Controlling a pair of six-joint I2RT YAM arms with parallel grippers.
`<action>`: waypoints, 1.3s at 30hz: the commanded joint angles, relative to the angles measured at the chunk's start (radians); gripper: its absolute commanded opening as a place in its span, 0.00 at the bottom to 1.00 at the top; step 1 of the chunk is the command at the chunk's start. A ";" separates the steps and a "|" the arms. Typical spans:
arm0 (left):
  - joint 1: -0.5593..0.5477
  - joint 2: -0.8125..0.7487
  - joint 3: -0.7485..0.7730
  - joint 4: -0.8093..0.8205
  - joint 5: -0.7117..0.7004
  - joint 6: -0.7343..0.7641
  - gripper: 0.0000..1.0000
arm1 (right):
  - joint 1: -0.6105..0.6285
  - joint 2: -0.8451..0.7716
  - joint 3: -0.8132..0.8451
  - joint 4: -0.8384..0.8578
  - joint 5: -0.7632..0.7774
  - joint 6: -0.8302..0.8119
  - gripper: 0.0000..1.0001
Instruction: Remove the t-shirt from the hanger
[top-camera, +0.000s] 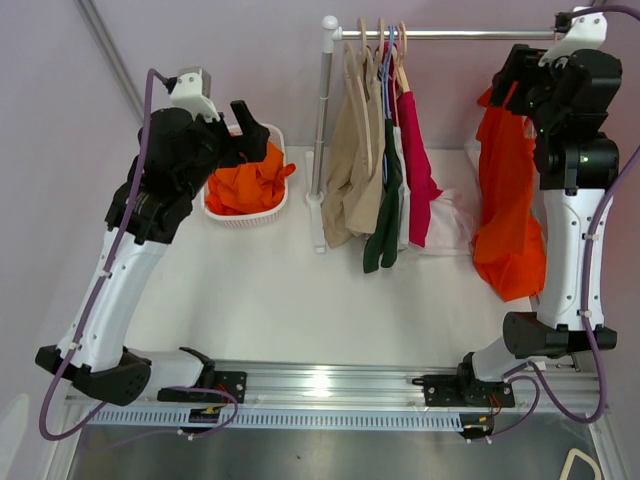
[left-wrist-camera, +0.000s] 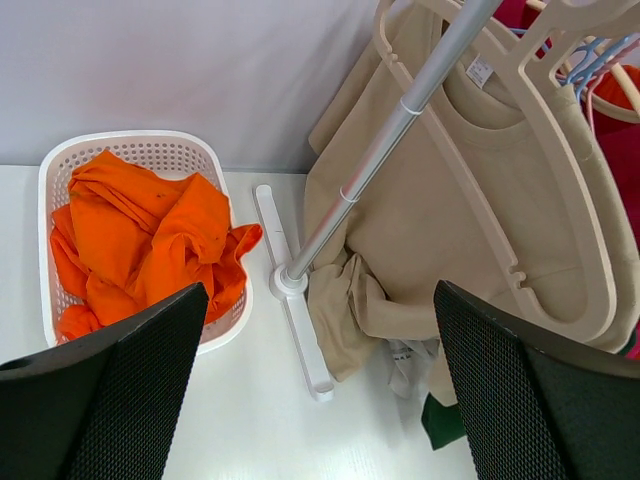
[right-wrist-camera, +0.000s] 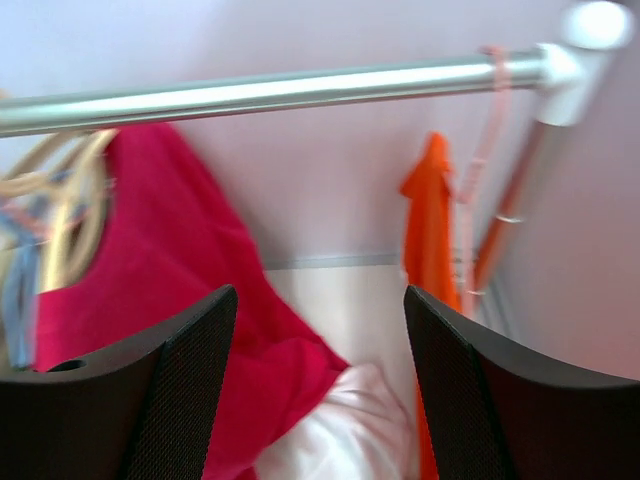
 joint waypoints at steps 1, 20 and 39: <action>-0.012 -0.033 -0.003 -0.001 -0.013 -0.004 0.99 | -0.090 0.019 0.001 -0.009 -0.012 -0.009 0.73; -0.012 -0.026 0.033 0.014 0.019 0.039 0.99 | -0.270 0.273 0.195 0.047 -0.227 -0.022 0.73; -0.012 -0.058 -0.070 0.072 -0.067 0.051 0.99 | -0.299 0.476 0.266 0.247 -0.289 0.004 0.37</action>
